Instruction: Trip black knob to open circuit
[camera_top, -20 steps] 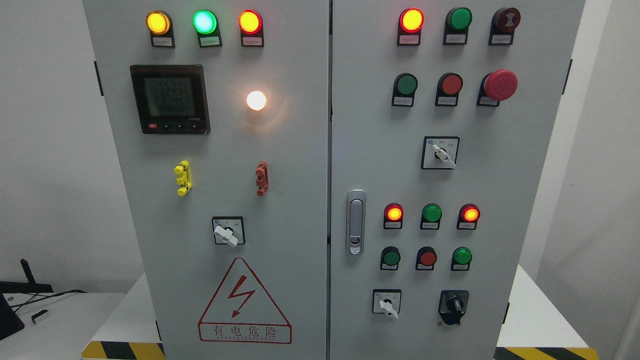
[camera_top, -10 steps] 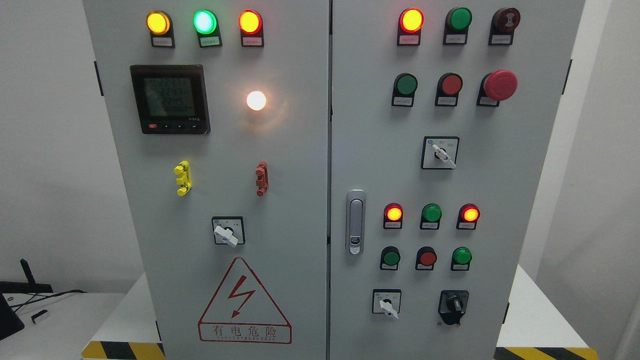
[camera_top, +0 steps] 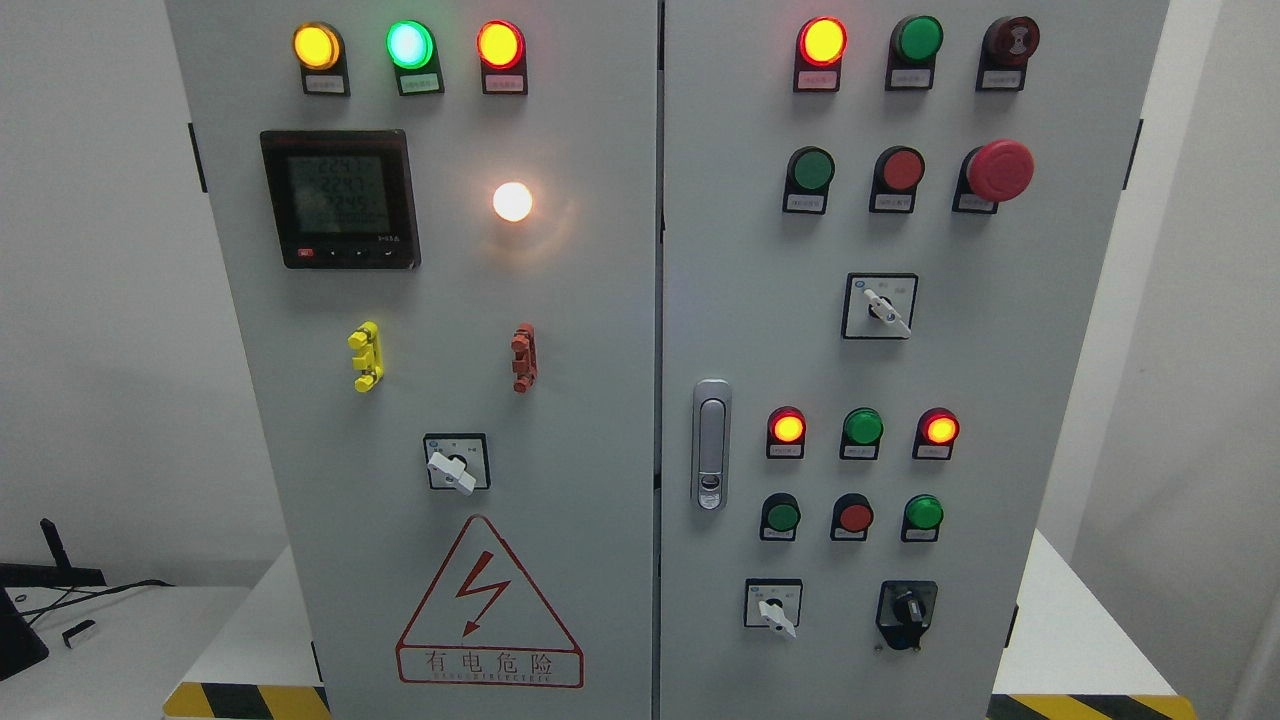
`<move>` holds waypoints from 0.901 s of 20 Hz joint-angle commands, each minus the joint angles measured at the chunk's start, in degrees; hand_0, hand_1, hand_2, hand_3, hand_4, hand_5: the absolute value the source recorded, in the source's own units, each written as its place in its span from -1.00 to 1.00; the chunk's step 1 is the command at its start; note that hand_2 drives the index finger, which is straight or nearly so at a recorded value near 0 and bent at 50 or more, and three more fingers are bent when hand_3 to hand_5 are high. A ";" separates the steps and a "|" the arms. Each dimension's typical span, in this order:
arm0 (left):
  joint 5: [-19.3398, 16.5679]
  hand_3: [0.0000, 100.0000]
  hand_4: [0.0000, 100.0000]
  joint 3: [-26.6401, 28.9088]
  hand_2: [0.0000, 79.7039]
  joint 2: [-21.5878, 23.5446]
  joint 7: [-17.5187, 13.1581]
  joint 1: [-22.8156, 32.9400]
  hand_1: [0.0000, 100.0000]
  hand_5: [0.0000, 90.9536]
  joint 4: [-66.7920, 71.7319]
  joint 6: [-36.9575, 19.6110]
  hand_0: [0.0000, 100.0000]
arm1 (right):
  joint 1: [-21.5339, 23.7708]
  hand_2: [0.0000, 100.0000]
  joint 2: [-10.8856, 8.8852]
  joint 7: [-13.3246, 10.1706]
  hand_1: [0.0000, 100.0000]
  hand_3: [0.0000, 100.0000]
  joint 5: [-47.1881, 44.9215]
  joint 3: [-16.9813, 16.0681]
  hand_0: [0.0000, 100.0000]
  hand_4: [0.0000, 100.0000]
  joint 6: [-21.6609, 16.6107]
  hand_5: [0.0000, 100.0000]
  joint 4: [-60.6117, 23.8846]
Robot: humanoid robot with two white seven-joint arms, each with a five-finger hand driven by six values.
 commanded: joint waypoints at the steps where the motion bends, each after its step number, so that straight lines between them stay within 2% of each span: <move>1: -1.76 -1.00 -1.00 0.00 -1.00 -0.04 -0.04 0.00 -0.22 -1.00 0.04 0.03 -0.76 | 5.71 -0.69 2.07 -2.04 0.19 -0.28 -0.14 -2.64 -0.64 -0.28 -8.20 -0.24 -21.45; 5: -1.76 -1.00 -1.00 0.00 -1.00 -0.04 -0.04 0.00 -0.22 -1.00 -0.05 0.03 -0.76 | 9.15 -0.49 2.24 -5.47 0.35 -0.05 0.12 -4.31 -0.63 0.00 -8.29 0.08 -33.68; 10: -1.76 -1.00 -1.00 0.00 -1.00 -0.04 -0.04 0.00 -0.22 -1.00 0.03 0.03 -0.76 | 9.33 -0.41 2.25 -5.38 0.38 0.11 0.21 -8.97 -0.57 0.19 -8.29 0.31 -41.07; 14: -1.76 -1.00 -1.00 0.00 -1.00 -0.04 -0.04 0.00 -0.22 -1.00 -0.05 0.03 -0.76 | 8.98 -0.36 2.07 -5.03 0.37 0.22 0.30 -10.55 -0.55 0.32 -7.85 0.50 -45.64; 18: -1.76 -1.00 -1.00 0.00 -1.00 -0.04 -0.04 0.00 -0.22 -1.00 0.04 0.03 -0.76 | 8.01 -0.34 1.98 -4.94 0.35 0.29 0.56 -11.17 -0.53 0.36 -7.41 0.56 -50.21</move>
